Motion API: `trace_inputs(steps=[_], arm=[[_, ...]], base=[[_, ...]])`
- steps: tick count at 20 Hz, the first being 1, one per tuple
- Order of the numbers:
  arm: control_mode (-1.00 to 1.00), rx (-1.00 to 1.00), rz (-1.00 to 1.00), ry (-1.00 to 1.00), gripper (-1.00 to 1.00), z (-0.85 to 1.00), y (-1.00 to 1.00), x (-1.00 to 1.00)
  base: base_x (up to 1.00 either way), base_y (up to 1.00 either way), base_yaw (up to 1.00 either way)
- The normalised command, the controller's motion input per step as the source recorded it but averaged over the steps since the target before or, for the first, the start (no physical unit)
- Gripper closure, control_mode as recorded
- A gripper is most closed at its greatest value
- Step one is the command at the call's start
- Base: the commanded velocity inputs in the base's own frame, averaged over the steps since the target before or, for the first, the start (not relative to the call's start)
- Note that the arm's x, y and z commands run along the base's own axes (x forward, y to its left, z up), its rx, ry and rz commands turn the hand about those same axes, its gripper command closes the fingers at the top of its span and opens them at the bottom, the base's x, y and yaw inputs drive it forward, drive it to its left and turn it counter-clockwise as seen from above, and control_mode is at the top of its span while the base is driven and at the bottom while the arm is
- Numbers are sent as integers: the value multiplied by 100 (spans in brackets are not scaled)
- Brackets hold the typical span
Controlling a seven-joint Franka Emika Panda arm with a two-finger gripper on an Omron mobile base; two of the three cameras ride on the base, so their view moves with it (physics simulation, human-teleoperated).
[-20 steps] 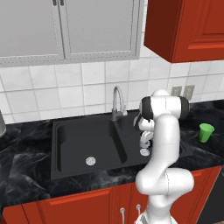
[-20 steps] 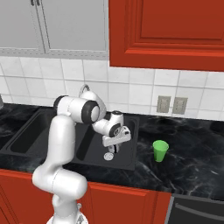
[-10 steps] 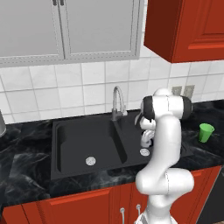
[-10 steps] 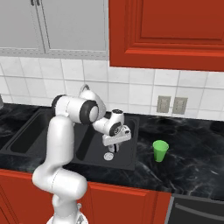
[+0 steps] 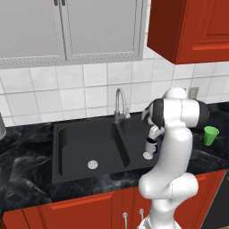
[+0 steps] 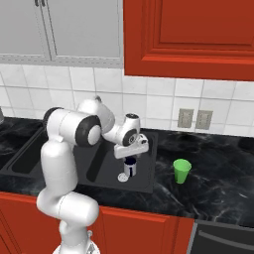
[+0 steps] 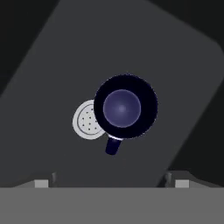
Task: Move any existing items from the left basin to the right basin for drying. Then move the cup from the counter to the left basin of the sink for washing.
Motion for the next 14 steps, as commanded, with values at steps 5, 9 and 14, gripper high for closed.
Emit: trace_inputs(steps=[5, 9, 14], arm=[[-100, 0, 0, 0, -100, 58, 0, -50], [-100, 0, 0, 0, -100, 56, -8, -64], [-100, -3, -2, -2, -100, 44, -1, -61]], base=[[0, 0, 0], [0, 0, 0], [0, 0, 0]])
